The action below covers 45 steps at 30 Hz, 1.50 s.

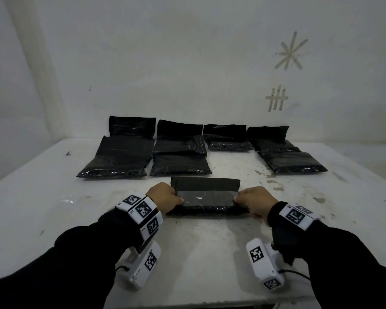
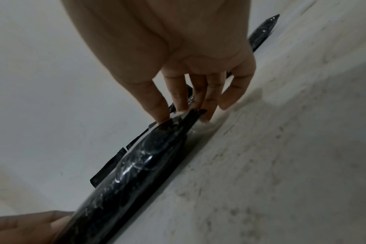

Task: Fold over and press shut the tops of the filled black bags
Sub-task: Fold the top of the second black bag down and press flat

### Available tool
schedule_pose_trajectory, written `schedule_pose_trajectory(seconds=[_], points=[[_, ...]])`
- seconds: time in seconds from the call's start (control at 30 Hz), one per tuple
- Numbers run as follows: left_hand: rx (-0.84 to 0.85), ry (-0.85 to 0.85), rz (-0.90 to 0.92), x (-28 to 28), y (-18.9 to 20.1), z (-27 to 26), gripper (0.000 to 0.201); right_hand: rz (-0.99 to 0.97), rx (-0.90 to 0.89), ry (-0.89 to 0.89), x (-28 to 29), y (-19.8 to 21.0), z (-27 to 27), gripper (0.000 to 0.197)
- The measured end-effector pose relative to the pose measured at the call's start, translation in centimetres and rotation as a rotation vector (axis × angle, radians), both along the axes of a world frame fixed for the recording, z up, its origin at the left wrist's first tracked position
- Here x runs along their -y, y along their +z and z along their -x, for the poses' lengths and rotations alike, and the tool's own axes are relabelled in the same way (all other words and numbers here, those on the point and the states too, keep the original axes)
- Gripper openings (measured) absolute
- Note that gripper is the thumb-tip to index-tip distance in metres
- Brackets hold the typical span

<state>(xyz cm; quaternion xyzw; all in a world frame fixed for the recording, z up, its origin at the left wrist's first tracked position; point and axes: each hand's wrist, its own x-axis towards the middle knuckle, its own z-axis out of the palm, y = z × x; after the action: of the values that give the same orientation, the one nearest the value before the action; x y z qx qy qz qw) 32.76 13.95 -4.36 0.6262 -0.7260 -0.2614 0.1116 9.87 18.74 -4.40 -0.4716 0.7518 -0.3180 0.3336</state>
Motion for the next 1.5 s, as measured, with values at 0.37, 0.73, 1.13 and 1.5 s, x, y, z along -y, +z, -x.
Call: schedule_pose_trajectory(seconds=[0.37, 0.73, 1.13, 1.5], points=[[-0.125, 0.049, 0.01, 0.0, -0.3, 0.0, 0.018, 0.007, 0.257, -0.121, 0.4, -1.1, 0.9, 0.049], [0.009, -0.043, 0.036, 0.3, 0.6, 1.7, 0.028, 0.082, -0.068, -0.068, 2.3, -0.3, 2.1, 0.049], [0.235, -0.112, 0.084, -0.5, 0.5, 2.6, 0.029, 0.033, -0.213, 0.031, 3.1, -0.6, 2.8, 0.047], [0.369, -0.136, 0.069, -2.5, 0.8, 3.5, 0.077, -0.088, -0.551, 0.41, -1.4, 2.4, 0.5, 0.04]])
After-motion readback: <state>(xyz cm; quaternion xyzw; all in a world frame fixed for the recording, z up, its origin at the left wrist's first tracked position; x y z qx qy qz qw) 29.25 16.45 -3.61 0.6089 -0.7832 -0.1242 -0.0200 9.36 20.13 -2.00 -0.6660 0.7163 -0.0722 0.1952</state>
